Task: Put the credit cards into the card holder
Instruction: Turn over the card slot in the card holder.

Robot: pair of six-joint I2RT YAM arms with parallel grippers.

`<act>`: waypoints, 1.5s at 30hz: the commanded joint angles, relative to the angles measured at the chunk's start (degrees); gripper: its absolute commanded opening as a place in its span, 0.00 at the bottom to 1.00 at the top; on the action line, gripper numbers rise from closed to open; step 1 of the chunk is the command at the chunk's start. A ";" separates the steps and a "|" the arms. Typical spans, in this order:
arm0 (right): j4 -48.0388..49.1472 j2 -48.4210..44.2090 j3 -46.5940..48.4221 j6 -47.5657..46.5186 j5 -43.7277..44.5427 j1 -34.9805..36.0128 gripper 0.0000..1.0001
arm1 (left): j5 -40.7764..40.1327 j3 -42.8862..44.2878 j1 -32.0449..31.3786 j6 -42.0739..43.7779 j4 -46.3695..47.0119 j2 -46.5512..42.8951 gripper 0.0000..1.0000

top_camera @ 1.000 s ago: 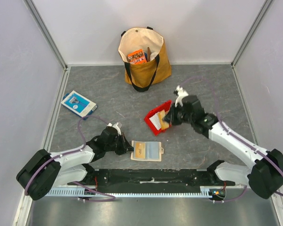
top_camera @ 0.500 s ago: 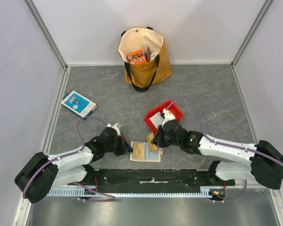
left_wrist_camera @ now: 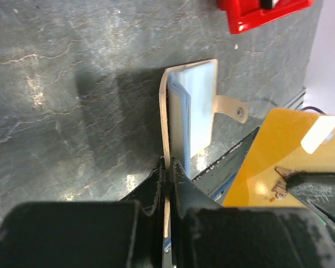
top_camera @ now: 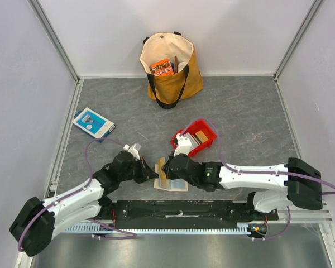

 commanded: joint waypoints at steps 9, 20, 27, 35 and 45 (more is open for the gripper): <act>-8.83 -9.41 -1.61 5.92 18.99 1.52 0.00 | 0.19 8.89 -2.56 -2.07 -3.42 0.05 0.02; -13.33 -7.91 -2.04 10.31 18.55 1.51 0.00 | -8.52 13.04 -6.96 -1.72 -11.25 2.17 0.02; -10.93 -6.79 -3.99 8.12 14.86 1.08 0.00 | -8.35 8.74 -6.88 -3.21 -9.16 1.82 0.02; -11.91 -3.53 -6.35 8.11 10.82 0.64 0.00 | -9.22 6.63 -6.88 -3.56 -9.32 1.38 0.02; -12.34 -3.88 -9.69 10.22 8.01 -0.07 0.00 | -9.84 4.95 -6.88 -3.56 -8.80 1.90 0.02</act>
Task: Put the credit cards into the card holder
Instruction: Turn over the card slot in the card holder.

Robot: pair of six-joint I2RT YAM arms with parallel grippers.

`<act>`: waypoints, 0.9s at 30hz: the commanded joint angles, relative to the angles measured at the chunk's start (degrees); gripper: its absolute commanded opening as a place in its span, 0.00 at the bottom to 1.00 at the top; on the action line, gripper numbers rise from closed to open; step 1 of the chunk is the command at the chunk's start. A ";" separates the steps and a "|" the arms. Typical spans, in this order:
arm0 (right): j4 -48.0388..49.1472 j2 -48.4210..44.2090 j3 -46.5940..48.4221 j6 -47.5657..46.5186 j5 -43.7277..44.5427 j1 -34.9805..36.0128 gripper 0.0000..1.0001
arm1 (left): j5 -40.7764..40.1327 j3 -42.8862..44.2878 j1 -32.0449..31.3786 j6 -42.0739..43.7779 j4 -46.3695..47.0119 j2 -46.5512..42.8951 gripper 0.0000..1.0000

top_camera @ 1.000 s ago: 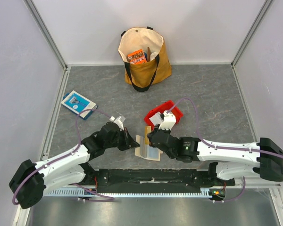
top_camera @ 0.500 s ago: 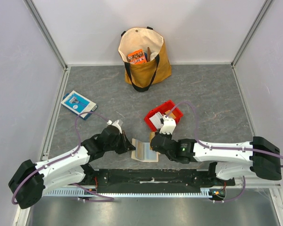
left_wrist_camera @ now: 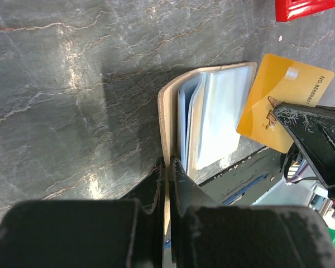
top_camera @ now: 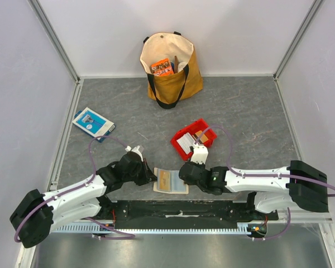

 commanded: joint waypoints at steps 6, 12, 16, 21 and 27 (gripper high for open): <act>2.36 3.98 -0.67 2.88 -5.78 -1.07 0.00 | -1.14 -1.61 -0.23 -1.64 4.06 1.73 0.02; 8.23 8.56 -0.75 3.24 -10.97 -2.04 0.00 | -1.23 -3.45 -0.32 -2.08 6.09 3.23 0.02; 14.65 8.74 -0.93 1.66 -13.18 -3.01 0.00 | -2.10 -5.47 -0.32 -2.78 7.23 3.76 0.02; 22.30 6.80 -0.06 -1.59 -16.59 -4.50 0.00 | -2.63 -8.63 -0.32 -4.01 9.86 5.51 0.02; 26.17 10.67 3.63 -3.35 -22.22 -4.59 0.00 | -3.07 -10.75 -0.32 -5.51 15.23 8.50 0.02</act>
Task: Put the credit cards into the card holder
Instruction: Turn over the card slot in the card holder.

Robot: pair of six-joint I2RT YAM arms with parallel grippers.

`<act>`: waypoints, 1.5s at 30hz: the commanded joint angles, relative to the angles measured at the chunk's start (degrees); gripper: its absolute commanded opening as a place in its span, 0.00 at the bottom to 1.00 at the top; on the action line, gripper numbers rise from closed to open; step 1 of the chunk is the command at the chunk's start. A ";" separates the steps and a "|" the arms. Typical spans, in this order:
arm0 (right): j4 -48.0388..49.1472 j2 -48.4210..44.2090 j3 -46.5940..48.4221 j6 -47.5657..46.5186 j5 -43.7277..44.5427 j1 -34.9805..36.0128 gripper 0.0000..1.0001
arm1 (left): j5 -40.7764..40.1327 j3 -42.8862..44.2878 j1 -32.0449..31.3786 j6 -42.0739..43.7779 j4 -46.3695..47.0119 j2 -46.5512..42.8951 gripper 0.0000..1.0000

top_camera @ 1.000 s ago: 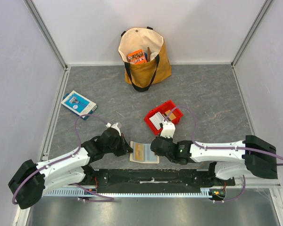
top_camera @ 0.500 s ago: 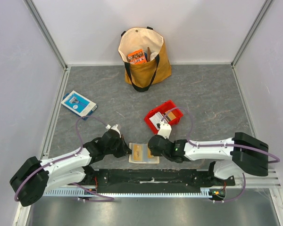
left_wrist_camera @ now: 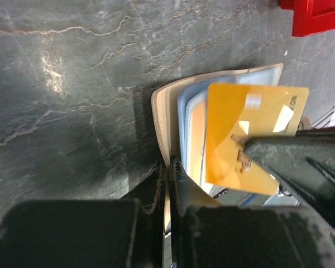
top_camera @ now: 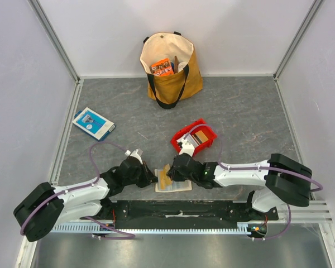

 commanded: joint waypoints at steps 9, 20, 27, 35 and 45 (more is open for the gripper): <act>9.62 2.35 6.23 -5.64 -9.75 0.52 0.00 | -4.08 -2.55 -0.23 -2.03 0.37 5.43 0.02; -14.71 -17.16 -2.11 -5.03 2.30 -4.75 0.00 | -3.91 -2.91 -0.23 -1.60 0.98 6.32 0.02; -16.57 -19.01 -6.07 -4.94 -1.39 -8.35 0.00 | -3.65 -2.82 -0.23 -1.51 0.72 5.53 0.02; -11.83 -16.12 -8.00 -5.38 -4.56 -9.85 0.00 | -3.47 -2.29 -0.23 -0.98 0.19 5.35 0.02; -9.63 -9.35 -9.50 -3.71 -5.35 -10.38 0.00 | -3.12 -1.85 -0.15 -0.54 0.46 6.23 0.02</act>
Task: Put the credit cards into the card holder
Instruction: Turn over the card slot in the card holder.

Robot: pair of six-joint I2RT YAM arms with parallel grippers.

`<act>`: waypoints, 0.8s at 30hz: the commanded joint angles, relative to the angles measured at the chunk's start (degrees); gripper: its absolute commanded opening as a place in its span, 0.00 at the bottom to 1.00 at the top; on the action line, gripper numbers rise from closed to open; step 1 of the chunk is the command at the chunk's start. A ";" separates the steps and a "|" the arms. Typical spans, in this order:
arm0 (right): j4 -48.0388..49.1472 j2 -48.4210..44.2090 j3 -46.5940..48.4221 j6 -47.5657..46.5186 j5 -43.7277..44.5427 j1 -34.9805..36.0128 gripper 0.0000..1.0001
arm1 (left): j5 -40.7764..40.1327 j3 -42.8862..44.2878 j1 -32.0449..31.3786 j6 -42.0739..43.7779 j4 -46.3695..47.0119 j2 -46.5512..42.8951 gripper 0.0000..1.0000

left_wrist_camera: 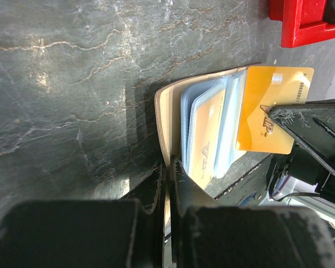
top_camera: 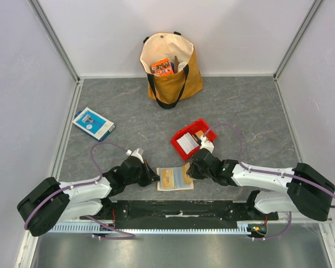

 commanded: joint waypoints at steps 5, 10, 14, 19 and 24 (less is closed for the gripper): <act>10.01 8.16 -3.41 1.27 -4.04 0.46 0.00 | -3.05 -0.98 -0.12 1.84 -6.49 3.39 0.02; 17.05 10.20 -2.88 1.45 -6.49 1.43 0.00 | -3.05 -1.24 -0.12 1.41 -4.91 5.33 0.02; 13.57 3.53 -0.17 -0.22 -2.56 2.31 0.00 | -3.67 -1.59 -0.12 1.14 -4.64 6.21 0.02; 3.90 -6.50 2.30 -3.21 3.59 2.23 0.00 | -3.76 -2.12 -0.04 0.61 -4.12 6.65 0.02; -3.32 -9.67 1.43 -4.18 6.42 1.09 0.00 | -3.58 -1.94 -0.12 0.96 -4.12 6.73 0.02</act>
